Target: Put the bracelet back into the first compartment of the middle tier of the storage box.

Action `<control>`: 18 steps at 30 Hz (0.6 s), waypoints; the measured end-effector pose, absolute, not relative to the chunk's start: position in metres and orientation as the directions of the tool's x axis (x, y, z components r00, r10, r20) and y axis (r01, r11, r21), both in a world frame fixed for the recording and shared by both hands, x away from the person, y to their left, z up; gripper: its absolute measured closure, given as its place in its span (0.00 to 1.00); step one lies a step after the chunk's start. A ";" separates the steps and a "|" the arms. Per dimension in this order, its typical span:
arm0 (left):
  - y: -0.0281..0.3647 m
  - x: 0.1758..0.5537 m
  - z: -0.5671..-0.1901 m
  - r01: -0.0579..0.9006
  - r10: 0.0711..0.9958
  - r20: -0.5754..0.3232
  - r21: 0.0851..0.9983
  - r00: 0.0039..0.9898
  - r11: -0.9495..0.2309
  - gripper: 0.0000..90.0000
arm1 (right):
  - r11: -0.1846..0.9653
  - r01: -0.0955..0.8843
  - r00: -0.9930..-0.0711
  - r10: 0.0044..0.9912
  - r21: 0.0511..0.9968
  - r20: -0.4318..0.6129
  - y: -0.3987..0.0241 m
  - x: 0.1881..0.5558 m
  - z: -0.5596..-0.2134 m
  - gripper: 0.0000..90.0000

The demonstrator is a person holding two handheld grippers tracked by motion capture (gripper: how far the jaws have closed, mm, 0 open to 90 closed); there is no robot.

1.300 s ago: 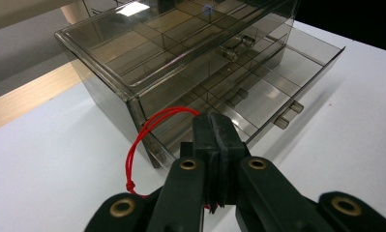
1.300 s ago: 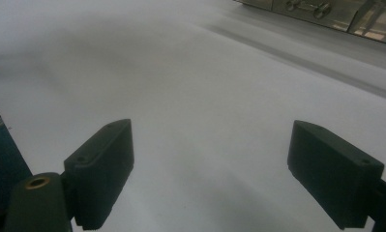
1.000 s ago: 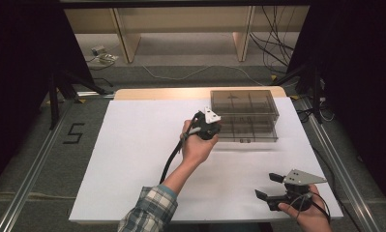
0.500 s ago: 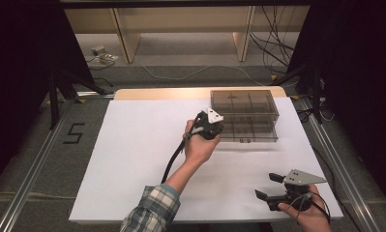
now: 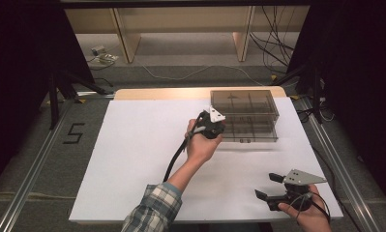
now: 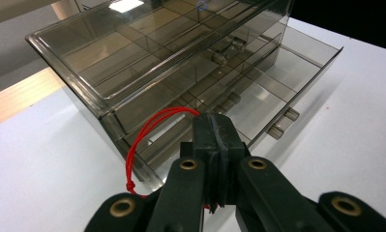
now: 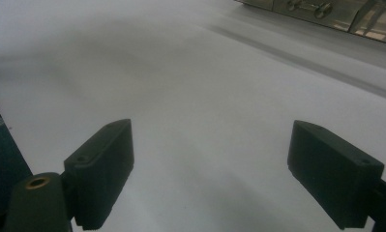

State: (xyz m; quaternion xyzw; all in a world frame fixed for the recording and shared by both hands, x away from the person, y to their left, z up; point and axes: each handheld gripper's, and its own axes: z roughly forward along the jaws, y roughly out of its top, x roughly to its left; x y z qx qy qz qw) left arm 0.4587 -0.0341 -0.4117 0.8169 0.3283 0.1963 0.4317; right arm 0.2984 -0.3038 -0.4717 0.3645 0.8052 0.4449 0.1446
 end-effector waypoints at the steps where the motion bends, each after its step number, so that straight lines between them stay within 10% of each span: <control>1: -0.035 0.459 -0.412 0.368 0.706 0.036 0.834 0.708 -0.412 1.00 | 0.337 0.457 -0.692 0.716 0.823 0.091 -0.304 0.298 -0.472 0.19; 18: -0.043 0.466 -0.416 0.369 0.695 0.043 0.823 0.718 -0.432 1.00 | 0.340 0.453 -0.695 0.714 0.824 0.088 -0.305 0.299 -0.472 0.19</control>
